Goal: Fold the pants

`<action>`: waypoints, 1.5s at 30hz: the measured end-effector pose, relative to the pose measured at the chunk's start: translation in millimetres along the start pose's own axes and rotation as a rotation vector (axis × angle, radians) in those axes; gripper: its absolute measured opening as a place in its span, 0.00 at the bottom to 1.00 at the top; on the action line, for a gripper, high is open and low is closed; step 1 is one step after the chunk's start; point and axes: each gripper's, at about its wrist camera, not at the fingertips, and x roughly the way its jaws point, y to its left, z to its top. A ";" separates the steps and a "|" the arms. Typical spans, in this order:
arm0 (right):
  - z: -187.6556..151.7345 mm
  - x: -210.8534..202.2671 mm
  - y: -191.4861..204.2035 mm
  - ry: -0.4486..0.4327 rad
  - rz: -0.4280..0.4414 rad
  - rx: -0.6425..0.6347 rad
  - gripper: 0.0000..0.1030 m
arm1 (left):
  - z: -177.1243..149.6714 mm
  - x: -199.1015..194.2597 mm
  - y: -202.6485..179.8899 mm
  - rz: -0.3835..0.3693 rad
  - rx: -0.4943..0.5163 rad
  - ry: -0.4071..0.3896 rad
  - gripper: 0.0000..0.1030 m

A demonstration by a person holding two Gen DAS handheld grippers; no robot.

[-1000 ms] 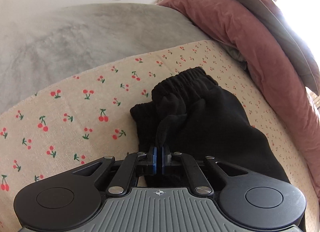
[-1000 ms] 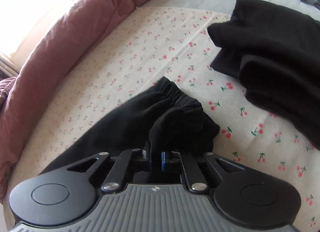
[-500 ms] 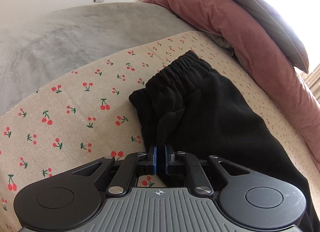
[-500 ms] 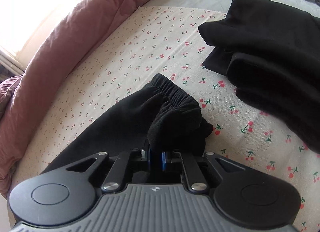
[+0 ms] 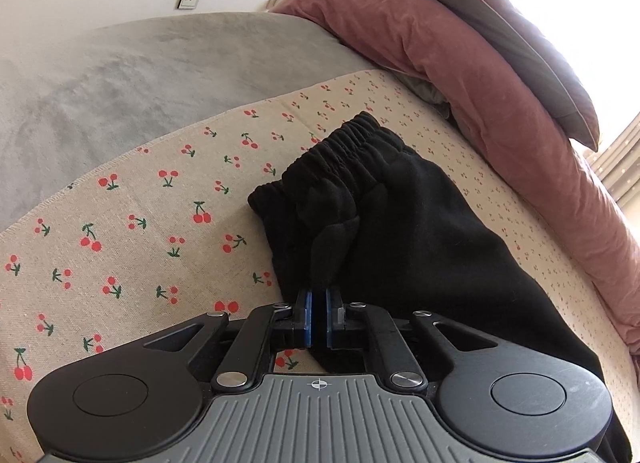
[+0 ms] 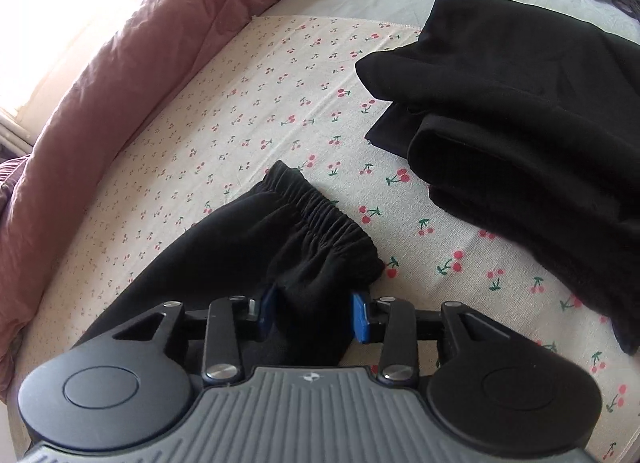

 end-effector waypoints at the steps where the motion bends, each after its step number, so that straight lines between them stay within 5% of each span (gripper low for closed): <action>1: -0.9 -1.2 1.6 -0.005 0.008 -0.009 0.21 | -0.1 1.1 -1.3 0.005 0.003 0.000 0.06; 4: -3.3 6.6 4.7 0.008 -0.011 -0.023 0.00 | -3.1 6.1 -11.1 0.039 0.047 -0.007 0.02; 6: -1.5 2.4 9.2 -0.037 0.009 -0.025 0.00 | -0.5 5.6 -12.6 0.048 0.028 -0.005 0.01; 10: 4.7 -42.0 24.7 -0.198 0.282 -0.085 0.00 | 14.1 -15.3 -5.1 -0.014 -0.040 -0.057 0.01; 15: 4.5 -2.7 -10.6 0.004 0.030 -0.015 0.00 | -2.2 -17.4 0.7 0.014 -0.006 -0.018 0.01; 19: 0.2 17.3 -19.7 0.070 -0.027 -0.027 0.00 | -11.6 6.8 8.7 0.040 -0.011 0.044 0.02; 25: -2.1 5.9 -19.9 0.045 -0.018 -0.010 0.00 | -10.5 2.0 13.4 0.024 -0.025 0.041 0.05; 27: -2.6 7.9 -23.6 0.040 -0.034 0.035 0.07 | -8.8 1.4 19.2 -0.011 -0.060 0.041 0.09; 29: -4.8 12.2 -30.2 0.054 -0.077 0.085 0.39 | -8.1 1.7 26.0 -0.053 -0.105 0.050 0.12; 33: -8.1 11.9 -35.7 0.099 0.026 0.167 0.42 | -13.4 3.4 31.2 -0.110 -0.154 0.069 0.30; 37: -12.8 23.0 -29.9 0.111 0.056 0.177 0.45 | -14.1 8.4 14.2 -0.139 -0.095 0.054 0.52; 39: -15.4 30.1 -22.5 0.071 0.070 0.164 0.48 | -14.1 21.2 -3.7 -0.116 -0.035 0.045 0.51; 40: -16.4 33.2 -18.4 0.048 0.069 0.149 0.46 | -13.6 25.2 -9.7 -0.102 -0.019 0.035 0.49; 43: -14.7 37.6 -14.3 0.023 0.083 0.161 0.08 | -8.0 34.1 -26.2 -0.056 0.030 0.005 0.32; 45: -12.4 35.6 -17.7 0.017 0.106 0.209 0.04 | -3.1 36.4 -25.7 -0.041 -0.007 0.012 0.23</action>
